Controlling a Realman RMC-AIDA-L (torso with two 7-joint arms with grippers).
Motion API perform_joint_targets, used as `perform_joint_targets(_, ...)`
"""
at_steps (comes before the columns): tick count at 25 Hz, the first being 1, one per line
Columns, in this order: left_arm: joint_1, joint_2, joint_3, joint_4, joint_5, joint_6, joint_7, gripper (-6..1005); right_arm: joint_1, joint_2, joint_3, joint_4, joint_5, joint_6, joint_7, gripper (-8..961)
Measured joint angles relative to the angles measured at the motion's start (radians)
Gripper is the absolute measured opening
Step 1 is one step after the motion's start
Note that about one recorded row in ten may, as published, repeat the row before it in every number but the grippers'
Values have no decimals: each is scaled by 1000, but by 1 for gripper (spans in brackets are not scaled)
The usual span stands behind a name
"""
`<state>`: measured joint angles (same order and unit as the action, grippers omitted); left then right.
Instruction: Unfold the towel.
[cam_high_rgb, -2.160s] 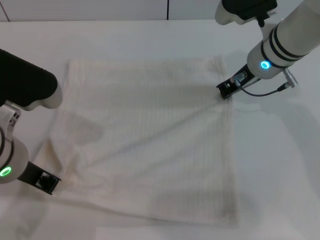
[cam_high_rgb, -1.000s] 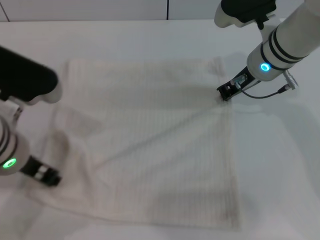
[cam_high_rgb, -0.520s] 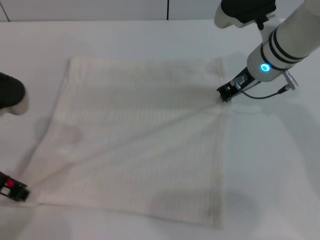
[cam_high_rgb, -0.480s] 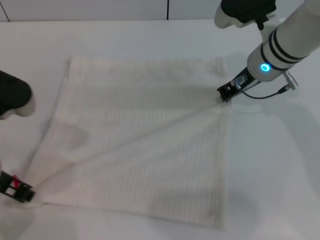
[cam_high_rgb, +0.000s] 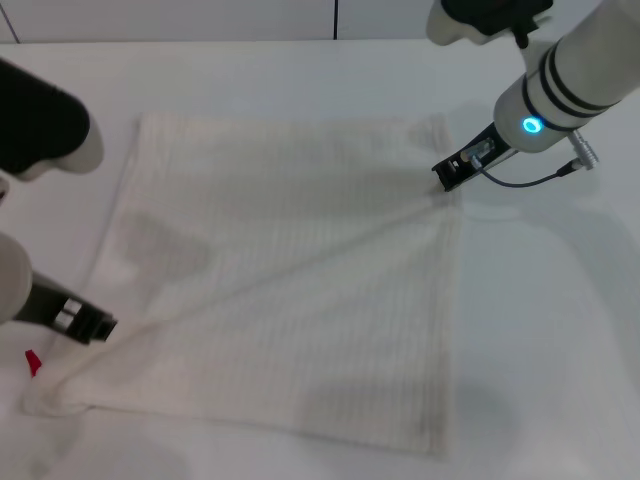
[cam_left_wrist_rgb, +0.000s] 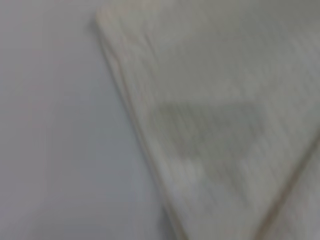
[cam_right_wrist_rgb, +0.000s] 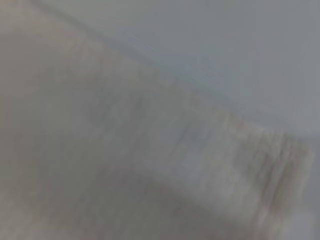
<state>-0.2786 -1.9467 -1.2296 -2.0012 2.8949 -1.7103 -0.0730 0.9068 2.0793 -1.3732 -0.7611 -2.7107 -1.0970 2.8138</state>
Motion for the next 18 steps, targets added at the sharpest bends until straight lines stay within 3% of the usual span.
perform_joint_targets(5,-19,-13,-58,-7,0,55,53,632,-81,4,-29,-188,15,-42,6,39)
perform_joint_targets(6,-21,-19,-83,-7,0,120,90,634,-127,5,-58,-291,37,-42,6,39)
perform_joint_targets(8,-19,-22,-95,-7,0,165,113,638,-154,5,-70,-347,46,-36,6,40)
perform_joint_targets(9,-6,-32,-122,-7,0,273,172,640,-220,4,-92,-480,56,-11,6,40)
perform_joint_targets(11,2,-39,-136,-7,0,328,205,644,-258,5,-109,-546,58,11,6,40)
perform_joint_targets(13,43,-69,-165,-8,-1,487,311,648,-340,5,-149,-673,62,69,6,41)
perform_joint_targets(14,101,-103,-184,-9,-2,663,416,650,-443,4,-201,-802,68,167,3,41)
perform_joint_targets(15,101,-103,-184,-9,-2,663,416,652,-443,4,-201,-802,68,167,3,41)
perform_joint_targets(16,144,-117,-186,-9,-3,787,469,654,-552,4,-260,-911,71,297,-5,42)
perform_joint_targets(17,185,-120,-180,-5,-3,925,506,656,-552,4,-260,-911,71,297,-5,42)
perform_joint_targets(18,214,-118,-168,0,-3,1027,518,657,-608,4,-291,-960,71,375,-8,42)
